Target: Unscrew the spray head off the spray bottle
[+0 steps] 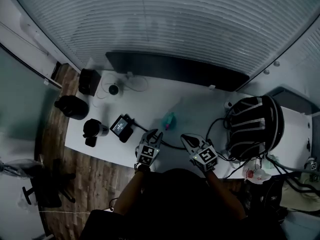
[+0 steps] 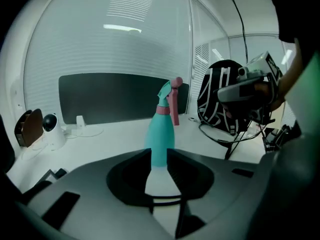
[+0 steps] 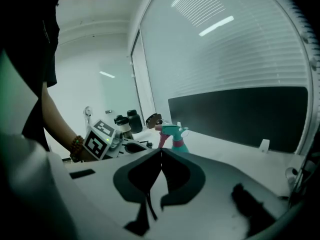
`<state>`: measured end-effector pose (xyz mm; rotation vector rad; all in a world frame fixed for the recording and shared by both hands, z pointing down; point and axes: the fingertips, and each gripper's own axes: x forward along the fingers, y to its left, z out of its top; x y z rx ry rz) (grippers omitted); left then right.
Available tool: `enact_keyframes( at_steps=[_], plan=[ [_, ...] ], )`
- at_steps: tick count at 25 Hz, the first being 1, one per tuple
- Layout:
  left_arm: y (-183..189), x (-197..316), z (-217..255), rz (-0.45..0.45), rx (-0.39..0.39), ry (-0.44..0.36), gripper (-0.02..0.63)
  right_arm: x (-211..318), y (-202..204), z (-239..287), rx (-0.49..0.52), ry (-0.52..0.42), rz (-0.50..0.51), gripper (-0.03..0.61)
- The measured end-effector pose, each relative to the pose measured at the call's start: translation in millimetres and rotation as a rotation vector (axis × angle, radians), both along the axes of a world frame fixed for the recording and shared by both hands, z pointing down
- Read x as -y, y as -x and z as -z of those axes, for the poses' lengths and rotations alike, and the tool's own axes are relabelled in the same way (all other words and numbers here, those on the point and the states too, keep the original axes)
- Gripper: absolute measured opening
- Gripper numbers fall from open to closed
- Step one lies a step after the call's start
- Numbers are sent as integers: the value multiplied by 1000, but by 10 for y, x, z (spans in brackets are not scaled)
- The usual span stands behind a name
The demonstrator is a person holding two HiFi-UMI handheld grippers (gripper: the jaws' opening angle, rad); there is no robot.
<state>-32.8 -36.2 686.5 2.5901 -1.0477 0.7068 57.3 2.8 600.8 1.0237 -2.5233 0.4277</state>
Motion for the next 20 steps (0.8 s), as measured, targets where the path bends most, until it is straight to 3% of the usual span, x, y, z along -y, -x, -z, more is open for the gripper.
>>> enact_keyframes(
  at_steps=[3, 6, 11, 16, 20],
  plan=[
    [-133, 112, -19, -20, 4, -46, 185, -4, -38, 53, 0, 6, -11, 2],
    [-249, 181, -36, -20, -17, -33, 304, 6, -59, 66, 64, 11, -60, 2],
    [-360, 328, -172, -45, -20, -38, 380, 11, -139, -1, -6, 38, -34, 2],
    [-535, 463, -362, -76, -38, 18, 484, 55, -160, -60, 6, 52, -31, 2],
    [-688, 495, -562, -131, -24, 64, 491, 126, -161, -4, 20, 30, -19, 2]
  ],
)
